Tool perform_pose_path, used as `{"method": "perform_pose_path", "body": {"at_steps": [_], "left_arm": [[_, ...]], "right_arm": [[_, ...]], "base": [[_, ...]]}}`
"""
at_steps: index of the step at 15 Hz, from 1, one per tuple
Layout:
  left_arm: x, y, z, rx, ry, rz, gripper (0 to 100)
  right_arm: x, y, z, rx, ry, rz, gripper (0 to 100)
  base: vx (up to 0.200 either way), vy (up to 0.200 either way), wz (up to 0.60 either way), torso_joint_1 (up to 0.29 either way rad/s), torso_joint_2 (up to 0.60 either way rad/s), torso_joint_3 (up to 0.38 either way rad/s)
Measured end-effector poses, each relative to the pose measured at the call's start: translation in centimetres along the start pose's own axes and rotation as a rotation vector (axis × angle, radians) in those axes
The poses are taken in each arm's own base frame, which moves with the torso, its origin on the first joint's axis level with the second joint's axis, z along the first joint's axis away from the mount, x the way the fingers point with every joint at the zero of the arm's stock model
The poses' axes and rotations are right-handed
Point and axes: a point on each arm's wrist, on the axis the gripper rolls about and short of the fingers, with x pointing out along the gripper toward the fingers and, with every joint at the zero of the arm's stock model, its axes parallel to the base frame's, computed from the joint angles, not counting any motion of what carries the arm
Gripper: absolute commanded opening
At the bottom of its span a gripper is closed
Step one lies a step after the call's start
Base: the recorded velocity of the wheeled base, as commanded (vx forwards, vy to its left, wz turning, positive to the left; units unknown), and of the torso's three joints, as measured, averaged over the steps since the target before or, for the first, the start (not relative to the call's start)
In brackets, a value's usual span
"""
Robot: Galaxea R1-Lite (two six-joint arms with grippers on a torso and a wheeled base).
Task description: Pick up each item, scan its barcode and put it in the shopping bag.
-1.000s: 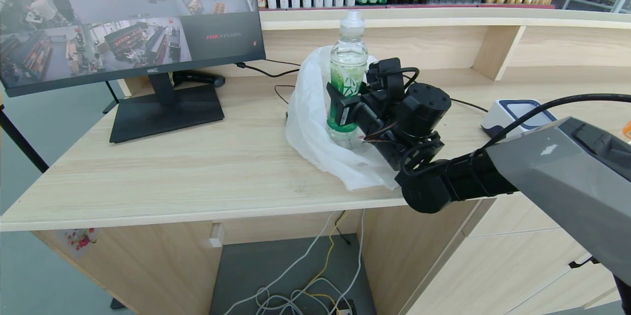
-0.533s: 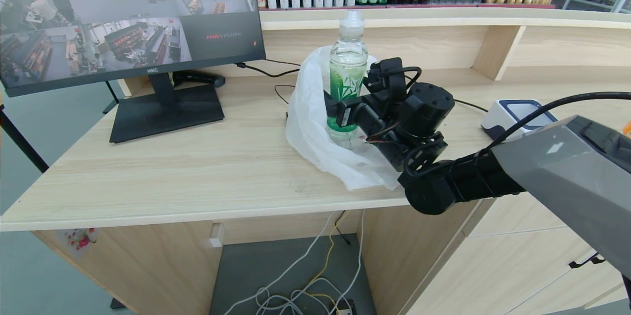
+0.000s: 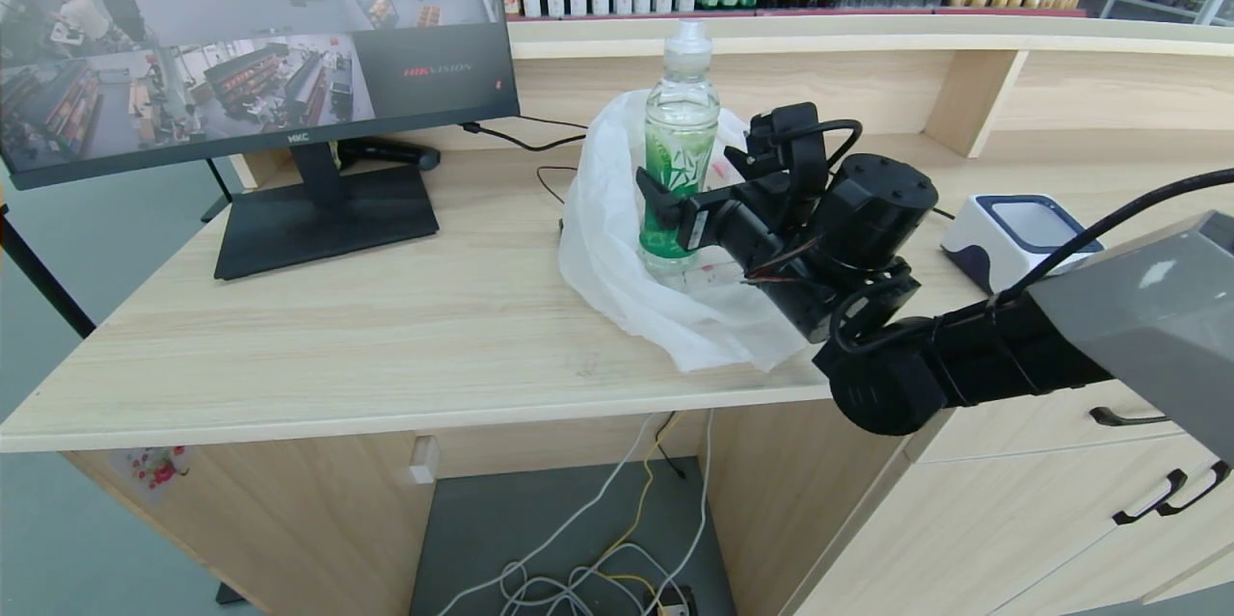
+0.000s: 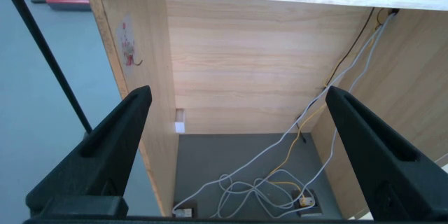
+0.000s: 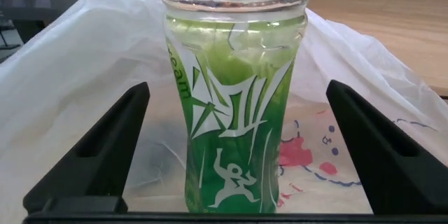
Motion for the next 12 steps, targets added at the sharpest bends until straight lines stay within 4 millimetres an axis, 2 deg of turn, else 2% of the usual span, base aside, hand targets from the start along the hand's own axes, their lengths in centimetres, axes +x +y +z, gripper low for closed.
{"method": "perform_pose_path", "body": {"at_steps": [4, 12], "left_arm": [[0.0, 0.0, 0.0, 0.000, 0.000, 0.001, 100], [0.0, 0.0, 0.0, -0.002, 0.000, 0.001, 100]], "right_arm": [[-2.5, -0.2, 0.5, -0.004, 0.016, 0.002, 100], [-10.5, -0.8, 2.1, 0.006, -0.007, 0.019, 100]], "base": [[0.000, 0.000, 0.00, 0.000, 0.00, 0.000], [0.000, 0.000, 0.00, 0.000, 0.00, 0.000]]}}
